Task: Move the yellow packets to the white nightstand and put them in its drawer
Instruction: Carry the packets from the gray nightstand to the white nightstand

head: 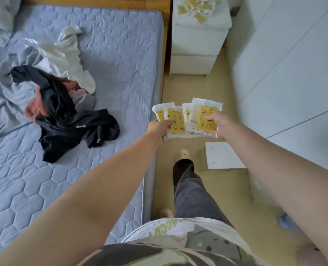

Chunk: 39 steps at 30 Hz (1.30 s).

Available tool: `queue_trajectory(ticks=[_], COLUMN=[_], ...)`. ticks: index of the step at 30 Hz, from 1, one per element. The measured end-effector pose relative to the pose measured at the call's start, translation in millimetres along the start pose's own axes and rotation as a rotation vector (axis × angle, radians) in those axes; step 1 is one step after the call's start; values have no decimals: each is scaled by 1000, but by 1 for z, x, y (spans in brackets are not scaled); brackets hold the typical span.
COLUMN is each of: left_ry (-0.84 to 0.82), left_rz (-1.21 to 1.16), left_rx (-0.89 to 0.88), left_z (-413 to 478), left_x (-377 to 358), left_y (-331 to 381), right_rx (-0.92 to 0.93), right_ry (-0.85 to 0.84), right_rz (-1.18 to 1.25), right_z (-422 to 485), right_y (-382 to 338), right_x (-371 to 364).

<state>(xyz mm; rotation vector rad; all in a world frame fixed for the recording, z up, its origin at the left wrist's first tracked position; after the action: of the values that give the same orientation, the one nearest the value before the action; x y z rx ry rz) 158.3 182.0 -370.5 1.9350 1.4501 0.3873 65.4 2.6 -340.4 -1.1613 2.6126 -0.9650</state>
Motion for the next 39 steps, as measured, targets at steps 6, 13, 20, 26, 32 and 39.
queue_trajectory(ticks=[6, 13, 20, 26, 32, 39], left_ry=[12, 23, -15, -15, 34, -33], left_rz=[38, 68, 60, 93, 387, 549], left_rx=[4, 7, 5, 41, -38, -88], left_z=[117, 261, 372, 481, 636, 764], left_x=[-52, -144, -203, -247, -302, -364], left_y=[107, 257, 367, 439, 529, 593], right_rx=[-29, -70, -74, -130, -133, -190], right_ry=[-66, -113, -48, 15, 144, 349], right_rz=[35, 110, 133, 182, 232, 104], right_z=[100, 214, 304, 405, 538, 671], right_y=[-121, -306, -435, -519, -615, -704], right_x=[-18, -29, -31, -38, -45, -41])
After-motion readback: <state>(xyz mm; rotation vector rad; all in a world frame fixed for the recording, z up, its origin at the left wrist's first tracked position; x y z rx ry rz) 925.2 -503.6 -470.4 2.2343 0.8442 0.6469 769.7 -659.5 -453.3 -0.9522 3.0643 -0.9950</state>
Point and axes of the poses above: each hand's wrist, its own z-axis towards the middle knuckle, its own x-axis out of the back of the hand, y = z × x, the point moved 5 cm from there along z, towards the middle knuckle, and after that the axes turned 3 degrees about -x, right-handed, at the moved point
